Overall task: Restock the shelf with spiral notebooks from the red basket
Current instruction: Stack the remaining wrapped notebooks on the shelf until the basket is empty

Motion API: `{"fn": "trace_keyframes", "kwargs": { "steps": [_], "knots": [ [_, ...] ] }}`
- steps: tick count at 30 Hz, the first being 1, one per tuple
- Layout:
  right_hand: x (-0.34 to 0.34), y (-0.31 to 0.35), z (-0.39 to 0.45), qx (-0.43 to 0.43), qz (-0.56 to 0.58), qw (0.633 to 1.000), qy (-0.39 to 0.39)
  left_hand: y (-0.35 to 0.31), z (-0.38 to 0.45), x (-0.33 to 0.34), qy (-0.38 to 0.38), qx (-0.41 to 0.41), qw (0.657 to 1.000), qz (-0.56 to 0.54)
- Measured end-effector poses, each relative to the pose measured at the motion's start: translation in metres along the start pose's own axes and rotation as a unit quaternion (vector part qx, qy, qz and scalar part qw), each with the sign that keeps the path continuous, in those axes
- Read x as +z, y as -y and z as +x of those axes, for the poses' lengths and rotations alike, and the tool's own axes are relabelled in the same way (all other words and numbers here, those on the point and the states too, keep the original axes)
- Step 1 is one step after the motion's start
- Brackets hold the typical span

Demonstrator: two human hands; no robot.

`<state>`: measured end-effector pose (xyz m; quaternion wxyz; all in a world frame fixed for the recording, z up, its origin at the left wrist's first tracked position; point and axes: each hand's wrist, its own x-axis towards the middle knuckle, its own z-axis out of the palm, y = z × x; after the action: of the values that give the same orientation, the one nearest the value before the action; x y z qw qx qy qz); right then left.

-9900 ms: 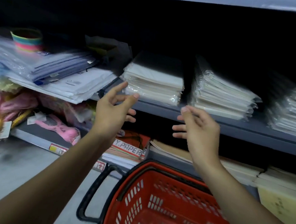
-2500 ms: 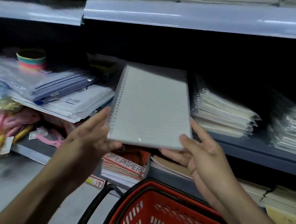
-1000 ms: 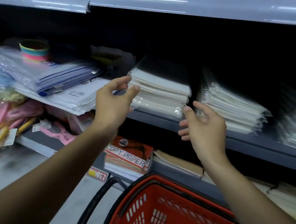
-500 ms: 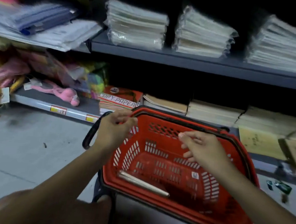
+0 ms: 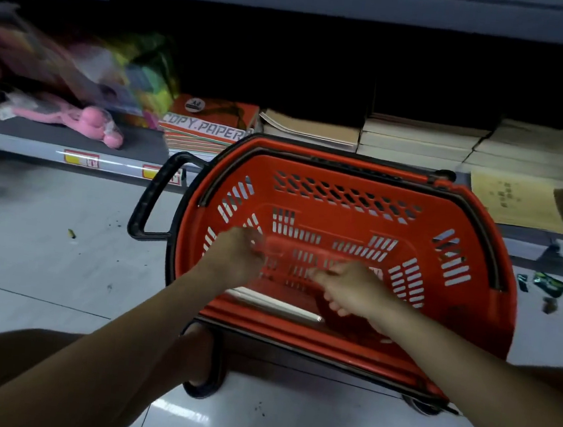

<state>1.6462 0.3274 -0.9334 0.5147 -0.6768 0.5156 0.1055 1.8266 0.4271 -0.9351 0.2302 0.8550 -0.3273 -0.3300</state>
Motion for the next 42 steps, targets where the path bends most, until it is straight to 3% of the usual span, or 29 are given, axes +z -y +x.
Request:
{"fn": "trace_keyframes", "kwargs": {
  "steps": [2, 7, 11, 16, 20, 23, 27, 31, 33, 37, 42],
  "knots": [
    [0.008, -0.009, 0.005, 0.023, -0.05, 0.998, 0.029, 0.008, -0.007, 0.002, 0.077, -0.014, 0.987, 0.138],
    [0.025, -0.011, 0.001, 0.033, -0.116, 0.992, 0.04, 0.018, -0.011, 0.007, 0.101, 0.001, 0.927, 0.362],
    [0.029, -0.009, -0.006, 0.025, -0.126, 0.992, 0.017, 0.009, -0.008, 0.007, 0.183, -0.042, 0.919, 0.348],
    [0.023, -0.008, -0.019, 0.035, -0.092, 0.995, -0.028, 0.005, -0.016, 0.005, 0.129, -0.078, 0.955, 0.255],
    [0.014, -0.007, -0.036, 0.031, -0.003, 0.995, -0.098, 0.005, -0.033, -0.002, 0.068, -0.076, 0.986, 0.135],
    [0.012, -0.015, -0.052, 0.031, 0.12, 0.985, -0.123, 0.007, -0.051, -0.011, 0.019, -0.107, 0.994, -0.028],
    [0.009, -0.017, -0.084, 0.057, 0.316, 0.94, -0.114, 0.005, -0.082, -0.028, -0.027, -0.183, 0.923, -0.338],
    [-0.001, -0.006, -0.113, 0.049, 0.447, 0.888, -0.097, -0.005, -0.118, -0.045, -0.003, -0.147, 0.84, -0.522],
    [-0.005, -0.001, -0.122, 0.037, 0.486, 0.869, -0.087, -0.01, -0.135, -0.054, 0.053, -0.106, 0.812, -0.572],
    [-0.014, 0.015, -0.15, -0.012, 0.527, 0.85, -0.005, -0.024, -0.171, -0.077, 0.132, 0.004, 0.808, -0.575],
    [-0.033, 0.043, -0.196, -0.166, 0.476, 0.86, 0.086, -0.039, -0.201, -0.111, 0.125, 0.1, 0.782, -0.602]
  ]
}}
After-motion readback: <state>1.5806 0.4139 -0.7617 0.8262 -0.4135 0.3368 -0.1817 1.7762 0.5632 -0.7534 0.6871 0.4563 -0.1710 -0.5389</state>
